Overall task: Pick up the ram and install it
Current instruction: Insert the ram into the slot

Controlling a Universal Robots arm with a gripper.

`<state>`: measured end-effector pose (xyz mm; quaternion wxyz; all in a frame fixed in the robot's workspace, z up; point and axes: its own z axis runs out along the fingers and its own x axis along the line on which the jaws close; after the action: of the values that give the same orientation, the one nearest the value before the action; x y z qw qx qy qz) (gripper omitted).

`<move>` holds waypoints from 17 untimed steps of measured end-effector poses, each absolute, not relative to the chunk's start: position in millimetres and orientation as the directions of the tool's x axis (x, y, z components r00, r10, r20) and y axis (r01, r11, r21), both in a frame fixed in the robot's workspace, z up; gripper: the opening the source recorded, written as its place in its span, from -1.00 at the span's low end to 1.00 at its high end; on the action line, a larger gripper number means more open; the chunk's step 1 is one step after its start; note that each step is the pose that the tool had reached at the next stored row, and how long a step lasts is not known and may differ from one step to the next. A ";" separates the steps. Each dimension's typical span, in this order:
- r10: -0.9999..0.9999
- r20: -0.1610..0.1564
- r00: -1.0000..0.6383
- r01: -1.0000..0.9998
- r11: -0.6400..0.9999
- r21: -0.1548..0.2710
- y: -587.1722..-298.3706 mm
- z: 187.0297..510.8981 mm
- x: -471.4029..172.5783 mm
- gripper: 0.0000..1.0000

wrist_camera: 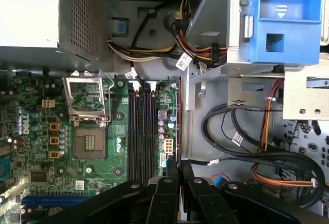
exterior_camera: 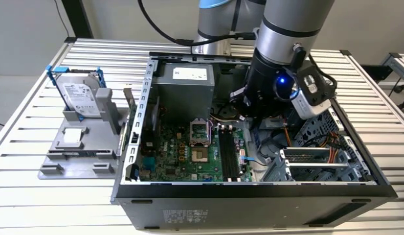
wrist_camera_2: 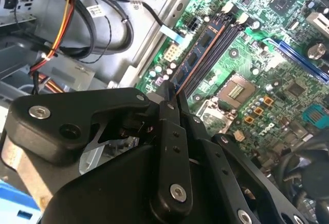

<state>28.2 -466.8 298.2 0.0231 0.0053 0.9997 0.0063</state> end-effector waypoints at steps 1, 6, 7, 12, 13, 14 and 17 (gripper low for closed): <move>0.016 -0.046 -0.999 0.016 1.000 0.012 -466.8 296.4 28.1 -1.00; 0.053 -0.046 -0.998 0.053 0.999 0.011 -466.8 289.4 27.1 -1.00; 0.053 -0.046 -0.997 0.053 0.999 0.011 -466.8 287.9 27.0 -1.00; 0.053 -0.046 -0.997 0.053 0.999 0.010 -466.6 278.8 24.2 -1.00; 0.053 -0.046 -0.998 0.053 0.999 0.010 -466.5 276.9 23.8 -1.00; 0.053 -0.046 -0.997 0.053 0.999 0.010 -466.4 275.2 23.3 -1.00; 0.053 -0.046 -0.998 0.053 0.999 0.010 -466.3 269.8 21.5 -1.00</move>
<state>21.5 -466.3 269.8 0.0233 0.0265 0.9994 0.0044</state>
